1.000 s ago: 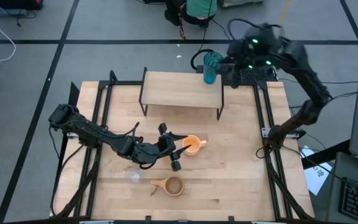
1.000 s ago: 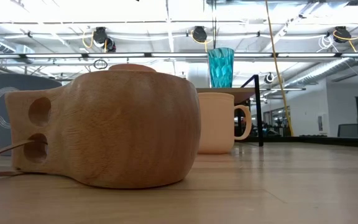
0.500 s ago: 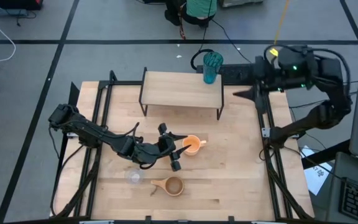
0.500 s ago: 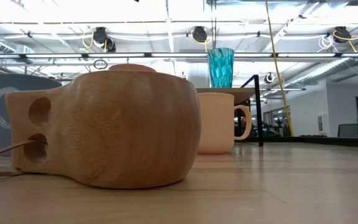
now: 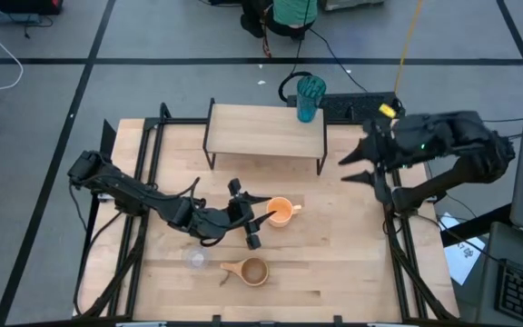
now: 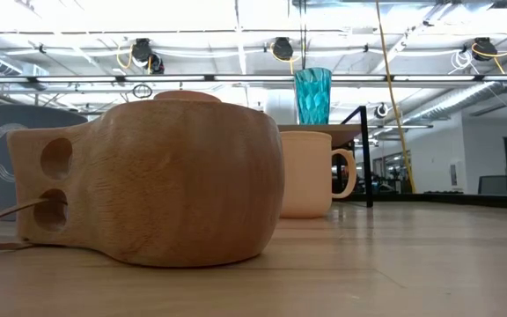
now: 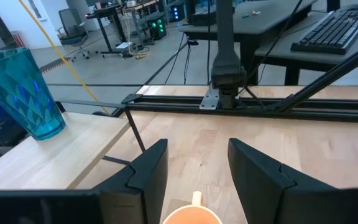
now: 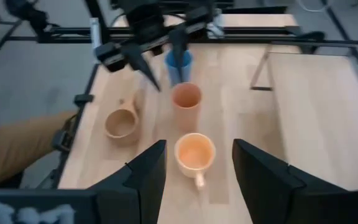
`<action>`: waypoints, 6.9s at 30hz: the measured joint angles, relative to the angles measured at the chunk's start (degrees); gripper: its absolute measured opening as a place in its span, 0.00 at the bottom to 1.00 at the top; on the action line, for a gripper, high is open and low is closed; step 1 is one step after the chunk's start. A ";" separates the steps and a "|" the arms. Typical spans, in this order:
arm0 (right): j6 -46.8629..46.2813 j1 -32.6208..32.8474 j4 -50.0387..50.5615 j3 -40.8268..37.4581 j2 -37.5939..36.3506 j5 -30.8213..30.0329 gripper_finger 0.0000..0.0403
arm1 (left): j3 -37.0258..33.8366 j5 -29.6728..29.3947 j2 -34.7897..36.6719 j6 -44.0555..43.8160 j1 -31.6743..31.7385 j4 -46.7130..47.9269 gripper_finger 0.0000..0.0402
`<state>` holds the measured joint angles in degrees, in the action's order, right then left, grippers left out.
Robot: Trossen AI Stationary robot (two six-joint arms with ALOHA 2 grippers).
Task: Stack small to large cups/mugs on shelf
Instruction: Put the light blue cup on the shelf
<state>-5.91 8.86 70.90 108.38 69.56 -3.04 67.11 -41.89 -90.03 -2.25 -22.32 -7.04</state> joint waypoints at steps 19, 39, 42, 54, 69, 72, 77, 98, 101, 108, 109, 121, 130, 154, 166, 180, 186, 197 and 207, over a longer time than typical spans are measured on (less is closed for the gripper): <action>0.79 10.41 -32.86 -40.12 -6.58 -4.94 0.43 | -0.08 -0.15 6.50 -6.51 -4.38 17.62 0.42; 0.20 12.94 -60.50 -67.35 -7.37 -6.15 0.43 | -0.04 -0.16 6.59 -16.33 -6.37 24.56 0.42; -0.01 13.01 -60.55 -68.47 -7.37 -6.15 0.43 | -0.04 0.16 6.59 -17.52 -6.37 25.65 0.42; -0.91 13.01 -76.20 -79.12 -7.34 -6.13 0.43 | -0.04 1.38 6.34 -19.24 -6.41 26.54 0.42; -0.45 14.48 -77.20 -80.15 -7.34 -5.83 0.43 | -0.04 1.40 6.22 -19.79 -5.93 26.88 0.42; 0.40 15.10 -78.08 -80.15 -7.34 -5.91 0.43 | -0.04 1.35 6.22 -19.99 -5.93 26.90 0.42; 2.78 16.27 -85.88 -83.18 -7.32 -6.01 0.43 | -0.04 -0.85 6.22 -20.82 -5.91 26.92 0.42; 3.69 16.37 -92.33 -88.39 -9.20 -9.12 0.43 | 10.85 9.66 7.97 -33.62 -5.89 50.28 0.42; 3.67 16.37 -91.76 -88.39 -9.20 -9.12 0.43 | 15.62 10.89 7.68 -34.20 -6.08 55.66 0.42; 3.65 16.37 -91.31 -88.39 -9.20 -9.12 0.43 | 24.85 15.53 7.64 -38.59 -6.70 70.35 0.42; 3.62 16.37 -91.17 -88.39 -9.20 -9.12 0.43 | 25.86 16.71 7.64 -40.34 -6.70 73.03 0.42; 3.70 16.37 -90.94 -88.37 -9.20 -9.12 0.43 | 29.25 37.11 6.47 -58.14 -2.54 88.08 0.42; 3.39 16.37 -91.16 -88.32 -9.20 -9.08 0.43 | 28.58 40.39 2.07 -58.88 -2.48 95.89 0.42; 3.54 16.37 -90.71 -88.32 -9.20 -8.99 0.43 | 28.55 40.75 -2.24 -51.16 -2.28 97.10 0.46; 3.55 16.37 -90.12 -88.32 -9.20 -8.88 0.43 | 28.55 35.32 -2.24 -52.52 -2.07 97.06 0.82; 3.56 16.37 -89.55 -88.32 -9.20 -8.85 0.43 | 28.55 31.28 -2.24 -59.44 -2.09 96.88 0.78; 3.41 16.37 -89.44 -88.32 -9.20 -8.84 0.43 | 28.46 31.28 -2.98 -60.75 -2.09 96.36 0.72; 3.15 16.37 -89.39 -88.32 -9.20 -8.79 0.43 | 28.46 32.25 -9.37 -59.71 -1.98 95.81 0.75; 3.13 16.82 -89.40 -88.32 -9.20 -8.71 0.43 | 22.12 34.40 -8.72 -65.13 -1.40 94.62 0.75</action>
<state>-2.79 25.68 -18.50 20.05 60.36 -11.75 89.22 -7.49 -98.75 -67.38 -23.72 87.58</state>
